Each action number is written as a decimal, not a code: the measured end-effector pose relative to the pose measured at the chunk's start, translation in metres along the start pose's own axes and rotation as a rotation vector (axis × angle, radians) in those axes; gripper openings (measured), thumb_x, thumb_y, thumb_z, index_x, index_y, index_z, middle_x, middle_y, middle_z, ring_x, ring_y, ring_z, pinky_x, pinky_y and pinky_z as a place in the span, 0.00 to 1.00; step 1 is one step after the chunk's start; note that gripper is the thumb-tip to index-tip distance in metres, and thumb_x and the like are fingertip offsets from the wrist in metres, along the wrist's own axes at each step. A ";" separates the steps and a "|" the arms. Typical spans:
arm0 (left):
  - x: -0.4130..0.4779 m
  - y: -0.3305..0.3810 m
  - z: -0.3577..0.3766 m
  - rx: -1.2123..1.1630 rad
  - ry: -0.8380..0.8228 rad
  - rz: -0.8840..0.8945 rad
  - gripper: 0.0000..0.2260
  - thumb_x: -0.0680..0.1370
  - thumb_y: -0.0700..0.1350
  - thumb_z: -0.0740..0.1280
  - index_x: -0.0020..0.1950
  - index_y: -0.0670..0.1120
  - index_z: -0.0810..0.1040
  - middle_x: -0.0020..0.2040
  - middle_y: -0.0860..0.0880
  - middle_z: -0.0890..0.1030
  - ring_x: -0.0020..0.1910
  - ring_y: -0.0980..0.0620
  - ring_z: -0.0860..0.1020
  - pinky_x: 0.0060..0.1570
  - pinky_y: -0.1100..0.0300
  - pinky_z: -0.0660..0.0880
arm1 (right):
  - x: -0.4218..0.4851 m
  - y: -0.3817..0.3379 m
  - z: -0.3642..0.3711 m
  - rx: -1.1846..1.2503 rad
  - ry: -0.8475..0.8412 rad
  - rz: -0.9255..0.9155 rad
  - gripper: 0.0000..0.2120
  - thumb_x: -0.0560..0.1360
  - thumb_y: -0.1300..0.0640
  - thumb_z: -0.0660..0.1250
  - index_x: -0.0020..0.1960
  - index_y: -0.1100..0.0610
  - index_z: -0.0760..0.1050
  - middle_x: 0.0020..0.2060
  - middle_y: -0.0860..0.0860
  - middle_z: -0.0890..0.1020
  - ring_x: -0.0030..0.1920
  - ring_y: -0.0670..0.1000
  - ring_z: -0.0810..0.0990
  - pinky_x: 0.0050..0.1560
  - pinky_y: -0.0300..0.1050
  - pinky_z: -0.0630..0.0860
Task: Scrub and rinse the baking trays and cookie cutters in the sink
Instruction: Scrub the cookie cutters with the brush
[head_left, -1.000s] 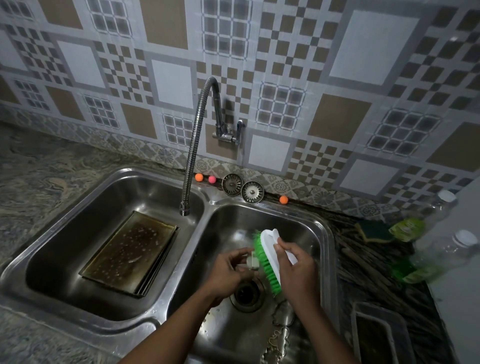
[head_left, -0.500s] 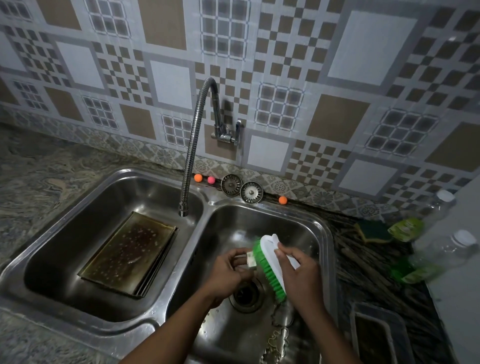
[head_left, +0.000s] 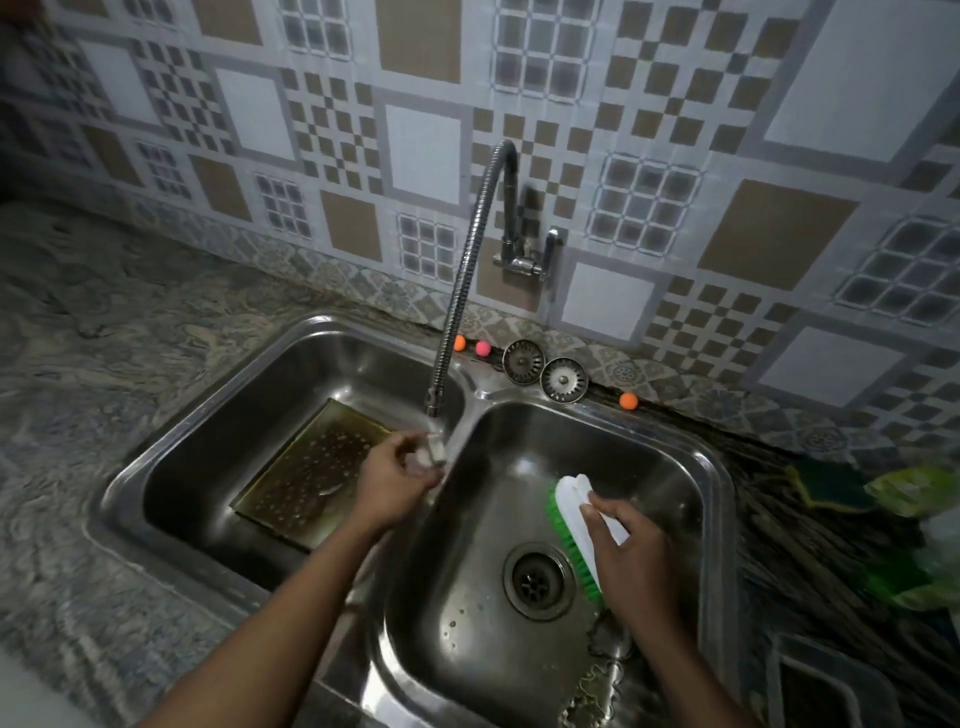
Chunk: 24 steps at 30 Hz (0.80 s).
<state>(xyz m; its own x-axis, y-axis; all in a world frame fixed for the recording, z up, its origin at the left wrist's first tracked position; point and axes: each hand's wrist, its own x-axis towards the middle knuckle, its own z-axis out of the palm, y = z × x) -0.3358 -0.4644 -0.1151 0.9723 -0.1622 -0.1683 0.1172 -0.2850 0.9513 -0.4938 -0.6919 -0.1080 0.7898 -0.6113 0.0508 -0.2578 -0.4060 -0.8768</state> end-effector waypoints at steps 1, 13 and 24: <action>0.007 -0.010 -0.014 0.147 0.012 0.004 0.21 0.68 0.38 0.78 0.59 0.47 0.80 0.50 0.49 0.84 0.48 0.49 0.83 0.53 0.54 0.80 | 0.001 -0.001 0.005 -0.008 -0.008 -0.009 0.07 0.75 0.54 0.70 0.52 0.50 0.83 0.49 0.40 0.83 0.51 0.40 0.79 0.55 0.42 0.76; 0.024 -0.112 -0.052 0.904 -0.291 -0.241 0.12 0.71 0.43 0.73 0.54 0.43 0.84 0.52 0.43 0.85 0.45 0.53 0.80 0.47 0.61 0.74 | -0.002 -0.008 0.051 -0.052 -0.198 -0.032 0.10 0.77 0.53 0.66 0.58 0.47 0.79 0.55 0.40 0.80 0.56 0.42 0.76 0.56 0.39 0.72; 0.025 -0.132 -0.047 0.856 -0.268 -0.288 0.10 0.74 0.45 0.69 0.51 0.42 0.84 0.45 0.41 0.83 0.47 0.51 0.81 0.46 0.60 0.75 | -0.004 0.003 0.045 -0.048 -0.212 0.012 0.09 0.78 0.53 0.66 0.55 0.41 0.77 0.58 0.43 0.80 0.60 0.45 0.76 0.62 0.47 0.74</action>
<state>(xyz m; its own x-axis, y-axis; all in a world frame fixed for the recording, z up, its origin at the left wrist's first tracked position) -0.3178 -0.3859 -0.2328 0.8377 -0.1594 -0.5223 0.0535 -0.9279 0.3689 -0.4725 -0.6605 -0.1320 0.8844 -0.4620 -0.0658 -0.2904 -0.4346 -0.8525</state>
